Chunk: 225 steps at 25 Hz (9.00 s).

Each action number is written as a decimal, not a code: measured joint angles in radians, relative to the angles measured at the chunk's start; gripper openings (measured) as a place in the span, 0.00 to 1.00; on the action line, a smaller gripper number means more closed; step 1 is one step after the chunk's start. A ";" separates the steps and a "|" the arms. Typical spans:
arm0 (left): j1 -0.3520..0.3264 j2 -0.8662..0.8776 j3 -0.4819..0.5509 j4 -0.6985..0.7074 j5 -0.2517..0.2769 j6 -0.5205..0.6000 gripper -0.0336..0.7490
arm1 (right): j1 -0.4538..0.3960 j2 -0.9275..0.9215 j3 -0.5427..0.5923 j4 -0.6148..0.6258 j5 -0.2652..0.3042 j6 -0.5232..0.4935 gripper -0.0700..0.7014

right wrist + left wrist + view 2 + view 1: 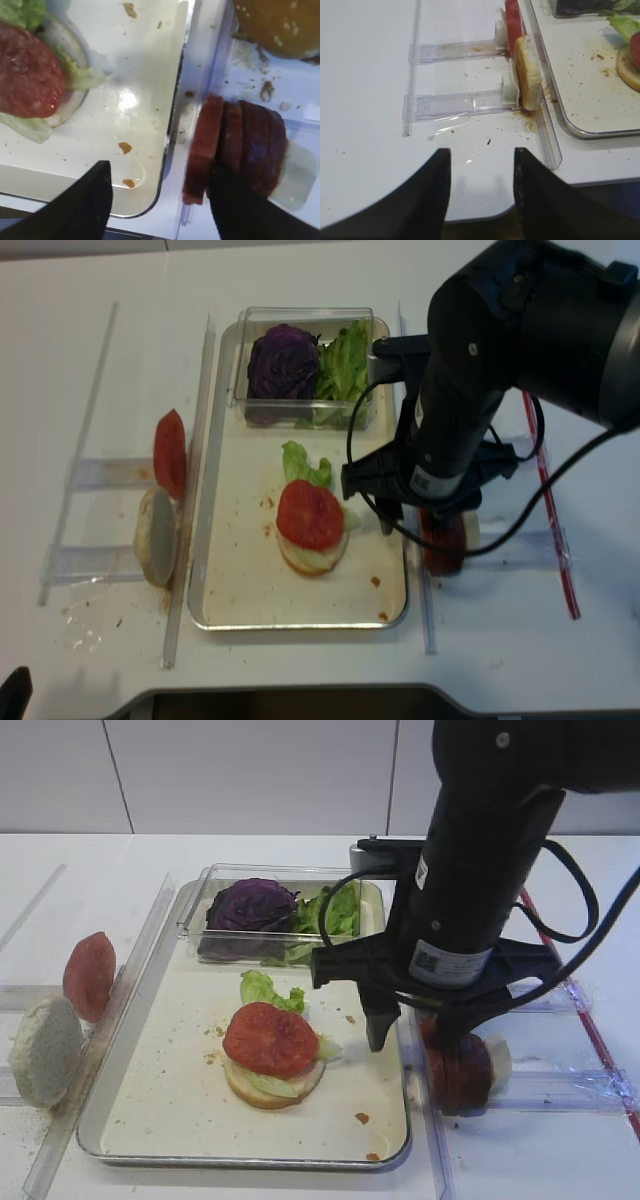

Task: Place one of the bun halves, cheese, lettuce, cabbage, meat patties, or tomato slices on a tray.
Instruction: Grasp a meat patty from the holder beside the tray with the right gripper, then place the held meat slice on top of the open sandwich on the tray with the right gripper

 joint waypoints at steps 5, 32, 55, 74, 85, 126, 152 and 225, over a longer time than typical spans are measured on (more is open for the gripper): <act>0.000 0.000 0.000 0.000 0.000 0.000 0.41 | 0.000 0.011 -0.002 0.002 -0.010 0.000 0.67; 0.000 0.000 0.000 0.000 0.000 0.000 0.41 | 0.000 0.064 -0.002 -0.038 0.007 0.004 0.60; 0.000 0.000 0.000 0.000 0.000 0.000 0.41 | 0.000 0.088 -0.002 -0.062 0.035 0.025 0.36; 0.000 0.000 0.000 0.000 0.000 0.000 0.41 | 0.000 0.044 -0.004 -0.059 0.089 0.038 0.24; 0.000 0.000 0.000 0.000 0.000 0.000 0.41 | 0.000 -0.055 -0.004 -0.051 0.120 0.050 0.24; 0.000 0.000 0.000 0.000 0.000 0.000 0.41 | -0.164 0.045 0.244 1.320 -0.204 -1.160 0.23; 0.000 0.000 0.000 0.000 0.000 0.000 0.41 | -0.212 0.237 0.244 1.466 -0.180 -1.268 0.23; 0.000 0.000 0.000 0.000 0.000 0.000 0.41 | -0.212 0.109 0.244 1.242 -0.321 -1.066 0.53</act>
